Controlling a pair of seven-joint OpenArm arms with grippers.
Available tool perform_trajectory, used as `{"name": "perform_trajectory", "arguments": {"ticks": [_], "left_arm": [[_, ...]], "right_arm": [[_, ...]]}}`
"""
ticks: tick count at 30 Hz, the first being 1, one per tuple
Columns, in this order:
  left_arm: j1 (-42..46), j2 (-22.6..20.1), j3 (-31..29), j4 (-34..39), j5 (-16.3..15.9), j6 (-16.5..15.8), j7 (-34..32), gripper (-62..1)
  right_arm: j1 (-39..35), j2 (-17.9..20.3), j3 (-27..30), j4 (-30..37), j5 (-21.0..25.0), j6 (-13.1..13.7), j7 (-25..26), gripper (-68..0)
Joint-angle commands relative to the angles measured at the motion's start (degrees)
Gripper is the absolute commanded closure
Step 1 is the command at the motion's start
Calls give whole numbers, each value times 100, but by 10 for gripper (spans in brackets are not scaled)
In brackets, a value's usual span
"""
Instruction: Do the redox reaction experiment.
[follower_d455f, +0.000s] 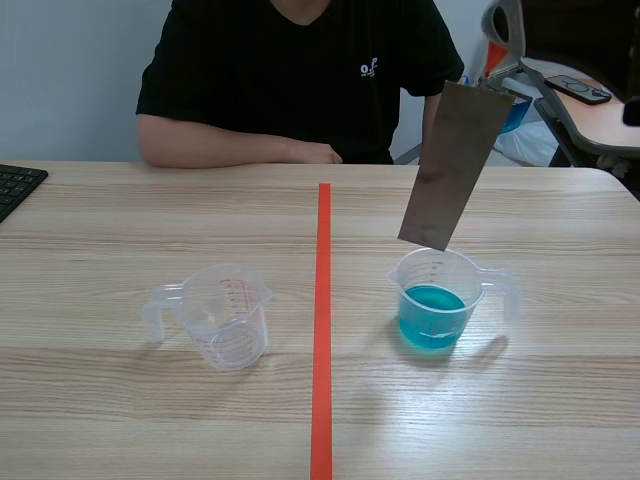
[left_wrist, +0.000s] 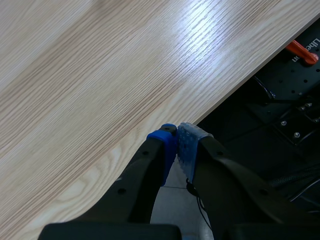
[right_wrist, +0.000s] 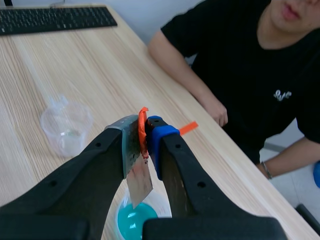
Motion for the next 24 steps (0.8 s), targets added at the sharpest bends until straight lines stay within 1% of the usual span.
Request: {"name": "perform_trajectory", "arguments": {"ticks": [1, 12, 24], "left_arm": [[92, 26, -48, 9, -39, 4, -59, -40], [90, 26, -48, 9, -42, 4, -61, -40], [74, 24, -48, 9, -42, 4, -63, -40]], "right_arm": [[79, 0, 17, -7, 44, 42, 57, -7], [81, 0, 118, -22, 37, 42, -52, -7], [83, -2, 116, -638, 28, 42, 90, -7]]}}
